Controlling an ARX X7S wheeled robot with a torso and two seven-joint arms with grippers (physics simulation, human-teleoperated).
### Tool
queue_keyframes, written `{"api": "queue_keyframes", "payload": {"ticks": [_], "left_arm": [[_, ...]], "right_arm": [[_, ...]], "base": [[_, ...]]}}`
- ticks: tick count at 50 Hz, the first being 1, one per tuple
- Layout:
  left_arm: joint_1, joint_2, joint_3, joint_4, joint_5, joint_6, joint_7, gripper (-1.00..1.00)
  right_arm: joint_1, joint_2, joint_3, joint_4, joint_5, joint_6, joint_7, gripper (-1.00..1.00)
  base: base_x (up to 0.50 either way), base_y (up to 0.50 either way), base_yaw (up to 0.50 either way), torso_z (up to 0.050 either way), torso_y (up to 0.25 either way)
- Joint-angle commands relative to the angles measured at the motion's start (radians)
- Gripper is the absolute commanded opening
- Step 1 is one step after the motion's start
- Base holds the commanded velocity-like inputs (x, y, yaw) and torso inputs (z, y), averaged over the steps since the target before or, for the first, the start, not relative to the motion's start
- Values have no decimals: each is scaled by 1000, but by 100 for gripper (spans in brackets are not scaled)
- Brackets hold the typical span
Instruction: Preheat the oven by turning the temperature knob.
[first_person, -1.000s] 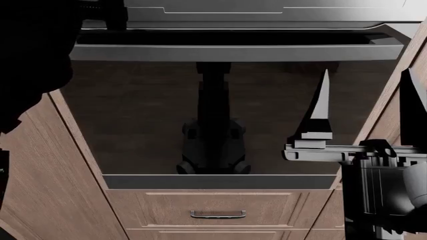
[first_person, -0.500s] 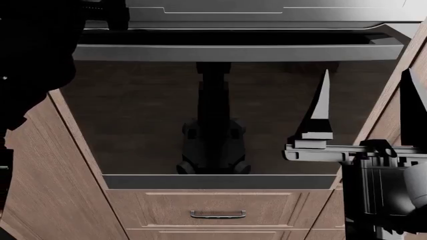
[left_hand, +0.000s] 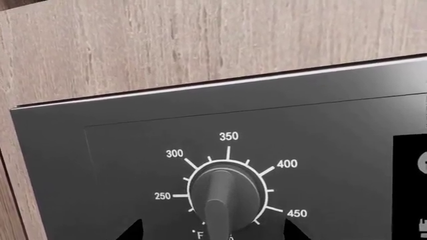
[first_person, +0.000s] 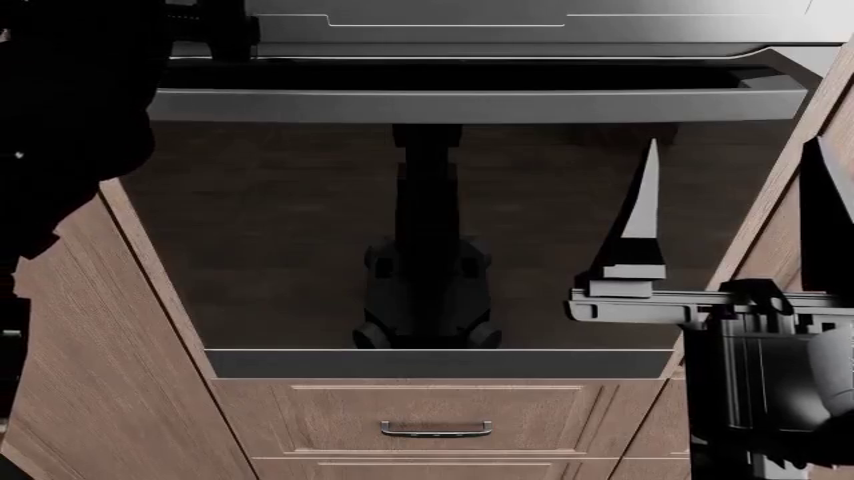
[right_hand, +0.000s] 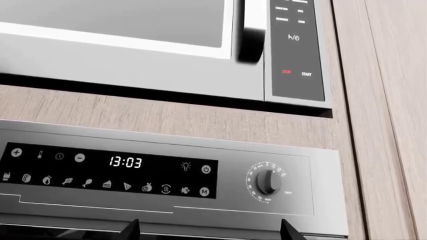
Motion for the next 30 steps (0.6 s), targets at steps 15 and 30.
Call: {"api": "queue_keyframes", "payload": {"ticks": [15, 30], "left_arm": [[2, -17, 9, 38, 20, 30, 6, -100], [-4, -21, 31, 25, 47, 21, -6, -100]], "right_arm": [[2, 3, -8, 15, 3, -4, 0, 100], [2, 3, -19, 18, -1, -7, 0, 100]], "base": [[0, 0, 0, 0, 0], [1, 0, 0, 0, 0]]}}
